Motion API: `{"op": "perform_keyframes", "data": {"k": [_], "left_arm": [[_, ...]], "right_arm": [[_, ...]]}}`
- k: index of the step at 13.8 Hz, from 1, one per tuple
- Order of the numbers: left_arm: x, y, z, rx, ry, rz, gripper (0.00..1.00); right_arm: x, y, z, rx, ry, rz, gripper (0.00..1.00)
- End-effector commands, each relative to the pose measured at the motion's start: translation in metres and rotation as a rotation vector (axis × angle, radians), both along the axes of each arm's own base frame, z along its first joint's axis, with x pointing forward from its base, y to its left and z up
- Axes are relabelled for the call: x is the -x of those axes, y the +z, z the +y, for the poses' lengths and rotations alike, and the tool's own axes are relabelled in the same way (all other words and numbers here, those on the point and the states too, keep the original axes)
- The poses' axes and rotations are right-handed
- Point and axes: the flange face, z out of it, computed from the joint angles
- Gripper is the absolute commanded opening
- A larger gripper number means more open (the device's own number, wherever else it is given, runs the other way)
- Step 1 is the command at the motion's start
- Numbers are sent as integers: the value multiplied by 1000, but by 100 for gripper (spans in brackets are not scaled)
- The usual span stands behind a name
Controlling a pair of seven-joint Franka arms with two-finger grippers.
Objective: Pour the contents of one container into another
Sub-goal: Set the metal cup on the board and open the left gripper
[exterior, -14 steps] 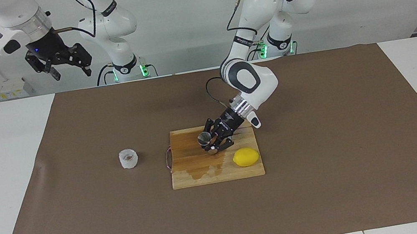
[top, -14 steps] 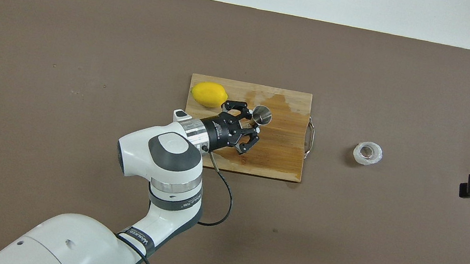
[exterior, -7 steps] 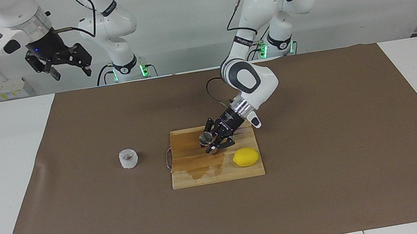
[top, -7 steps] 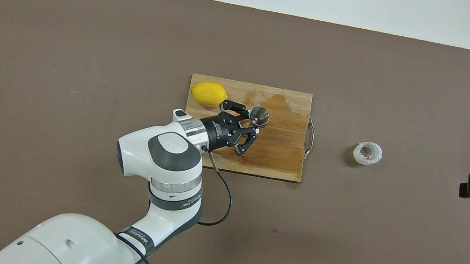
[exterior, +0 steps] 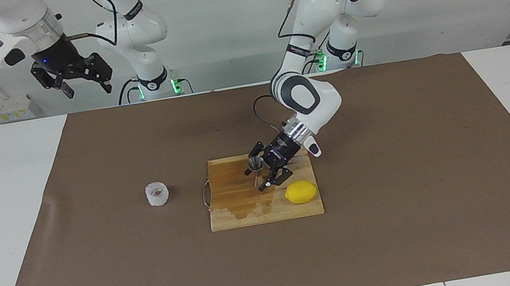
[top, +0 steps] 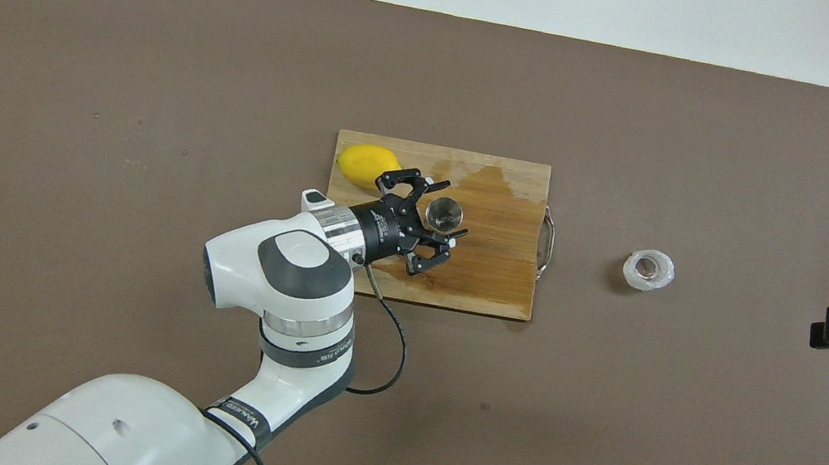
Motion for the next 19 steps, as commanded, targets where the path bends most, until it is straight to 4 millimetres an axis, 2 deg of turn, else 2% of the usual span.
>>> {"op": "perform_keyframes", "data": {"k": [1, 7, 9, 12, 15, 17, 19], "left_arm": [[2, 6, 10, -30, 31, -12, 100], [21, 36, 31, -112, 83, -33, 100], [24, 39, 26, -178, 3, -92, 100], [18, 45, 27, -248, -78, -166, 100], [9, 58, 33, -361, -201, -278, 100], [0, 70, 44, -443, -275, -358, 100], [-11, 79, 63, -512, -331, -416, 100]], "right_arm": [[4, 4, -1, -19, -9, -2, 100], [4, 4, -1, -19, -9, -2, 100], [4, 4, -1, -19, -9, -2, 100], [6, 3, 0, -19, -5, 10, 100], [9, 6, -8, -21, -11, 8, 100], [11, 9, -5, -20, 0, 2, 100], [13, 8, -6, -28, 81, -3, 100]]}}
